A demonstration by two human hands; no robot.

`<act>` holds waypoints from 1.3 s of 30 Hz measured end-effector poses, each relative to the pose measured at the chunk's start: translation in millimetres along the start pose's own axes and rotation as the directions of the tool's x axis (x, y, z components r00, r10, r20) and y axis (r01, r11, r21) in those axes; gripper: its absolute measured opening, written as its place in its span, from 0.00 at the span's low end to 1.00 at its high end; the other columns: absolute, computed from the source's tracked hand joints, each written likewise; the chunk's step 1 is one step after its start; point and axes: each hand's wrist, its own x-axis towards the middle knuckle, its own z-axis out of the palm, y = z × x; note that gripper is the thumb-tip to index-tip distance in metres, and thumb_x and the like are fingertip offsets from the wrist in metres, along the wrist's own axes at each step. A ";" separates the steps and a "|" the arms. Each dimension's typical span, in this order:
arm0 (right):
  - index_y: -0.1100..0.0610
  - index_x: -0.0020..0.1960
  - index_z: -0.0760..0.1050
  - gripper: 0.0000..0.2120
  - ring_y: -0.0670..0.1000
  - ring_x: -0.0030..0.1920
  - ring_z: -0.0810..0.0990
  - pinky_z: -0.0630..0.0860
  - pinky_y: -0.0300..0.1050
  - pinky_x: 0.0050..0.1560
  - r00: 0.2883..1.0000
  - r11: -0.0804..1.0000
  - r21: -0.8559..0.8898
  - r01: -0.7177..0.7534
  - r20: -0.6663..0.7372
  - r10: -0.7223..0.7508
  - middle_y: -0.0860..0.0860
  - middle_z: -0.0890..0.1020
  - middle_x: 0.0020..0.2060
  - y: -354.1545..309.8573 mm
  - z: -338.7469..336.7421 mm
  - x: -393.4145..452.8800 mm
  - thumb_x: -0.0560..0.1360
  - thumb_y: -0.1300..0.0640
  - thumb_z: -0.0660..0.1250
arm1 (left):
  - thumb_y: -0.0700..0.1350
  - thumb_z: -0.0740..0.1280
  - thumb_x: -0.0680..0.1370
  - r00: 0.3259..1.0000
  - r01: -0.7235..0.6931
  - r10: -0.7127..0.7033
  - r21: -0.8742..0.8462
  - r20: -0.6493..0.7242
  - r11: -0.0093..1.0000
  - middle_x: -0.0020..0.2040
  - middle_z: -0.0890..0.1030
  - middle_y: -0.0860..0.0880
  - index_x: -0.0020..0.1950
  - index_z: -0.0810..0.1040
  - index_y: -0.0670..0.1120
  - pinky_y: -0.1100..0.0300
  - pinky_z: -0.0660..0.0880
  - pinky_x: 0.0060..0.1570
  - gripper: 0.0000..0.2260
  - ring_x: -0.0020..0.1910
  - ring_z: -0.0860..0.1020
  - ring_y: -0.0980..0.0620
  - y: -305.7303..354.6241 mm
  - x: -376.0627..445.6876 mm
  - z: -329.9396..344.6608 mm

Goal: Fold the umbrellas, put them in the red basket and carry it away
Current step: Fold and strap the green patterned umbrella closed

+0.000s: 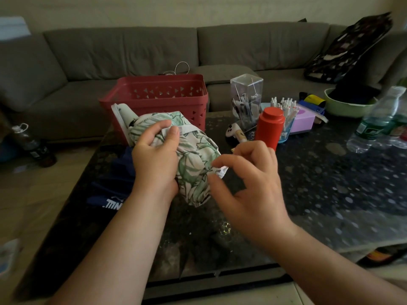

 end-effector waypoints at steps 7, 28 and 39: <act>0.44 0.44 0.79 0.08 0.48 0.57 0.70 0.72 0.50 0.60 0.895 0.928 0.011 -0.374 0.265 0.357 0.41 0.71 0.48 -7.5 6.6 3.5 0.70 0.41 0.72 | 0.43 0.77 0.78 0.996 -0.090 0.090 -0.008 -0.008 0.996 0.56 0.87 0.48 0.51 0.87 0.56 0.52 0.85 0.51 0.07 0.55 0.87 0.50 -3.4 -5.4 4.9; 0.57 0.46 0.85 0.06 0.61 0.48 0.87 0.81 0.69 0.59 0.461 0.220 0.437 -0.872 0.582 0.670 0.63 0.87 0.47 -6.4 11.8 7.6 0.80 0.58 0.71 | 0.41 0.76 0.79 0.996 -0.080 0.077 -0.054 -0.049 0.995 0.54 0.88 0.48 0.54 0.86 0.52 0.51 0.85 0.54 0.07 0.54 0.87 0.52 -3.7 -9.9 8.5; 0.59 0.46 0.85 0.13 0.51 0.45 0.88 0.84 0.47 0.52 0.528 0.347 0.402 -0.847 0.567 0.632 0.54 0.89 0.42 -9.9 10.5 15.2 0.77 0.48 0.75 | 0.47 0.77 0.78 0.891 -0.454 0.450 0.124 0.059 0.882 0.57 0.85 0.54 0.51 0.84 0.61 0.49 0.81 0.63 0.08 0.61 0.83 0.55 -4.6 -16.2 7.8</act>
